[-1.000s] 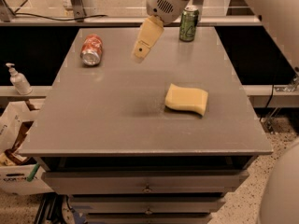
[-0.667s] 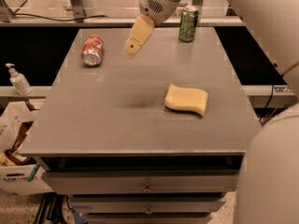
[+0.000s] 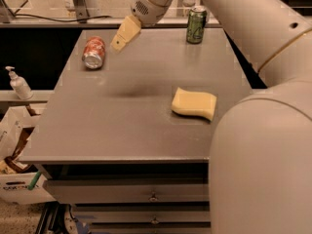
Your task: Place coke can upright
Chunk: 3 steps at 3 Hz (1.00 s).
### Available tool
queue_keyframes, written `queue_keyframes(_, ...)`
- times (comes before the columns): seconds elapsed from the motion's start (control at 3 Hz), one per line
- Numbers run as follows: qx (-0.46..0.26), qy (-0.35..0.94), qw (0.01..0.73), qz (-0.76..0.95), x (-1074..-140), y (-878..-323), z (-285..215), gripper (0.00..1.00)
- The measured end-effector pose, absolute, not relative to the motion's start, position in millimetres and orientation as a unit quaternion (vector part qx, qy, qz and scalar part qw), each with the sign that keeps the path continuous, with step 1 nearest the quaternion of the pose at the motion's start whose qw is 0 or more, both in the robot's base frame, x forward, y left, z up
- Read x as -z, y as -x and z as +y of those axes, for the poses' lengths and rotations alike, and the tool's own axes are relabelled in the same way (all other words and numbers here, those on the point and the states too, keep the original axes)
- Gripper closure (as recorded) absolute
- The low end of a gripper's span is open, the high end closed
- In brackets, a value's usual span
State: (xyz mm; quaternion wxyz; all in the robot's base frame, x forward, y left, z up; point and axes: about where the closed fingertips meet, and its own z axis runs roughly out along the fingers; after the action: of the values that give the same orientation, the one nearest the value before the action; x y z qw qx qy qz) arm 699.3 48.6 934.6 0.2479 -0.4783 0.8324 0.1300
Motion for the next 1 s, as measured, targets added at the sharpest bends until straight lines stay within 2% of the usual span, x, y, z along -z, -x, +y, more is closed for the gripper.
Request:
queue_keyframes(0.33,-0.13,0.441,0.257,0.85,-932.3,-721.9,71.6,0.0)
queue_keyframes(1.0,-0.139,0.436,0.246,0.855,-924.2,-723.2,80.2,0.0)
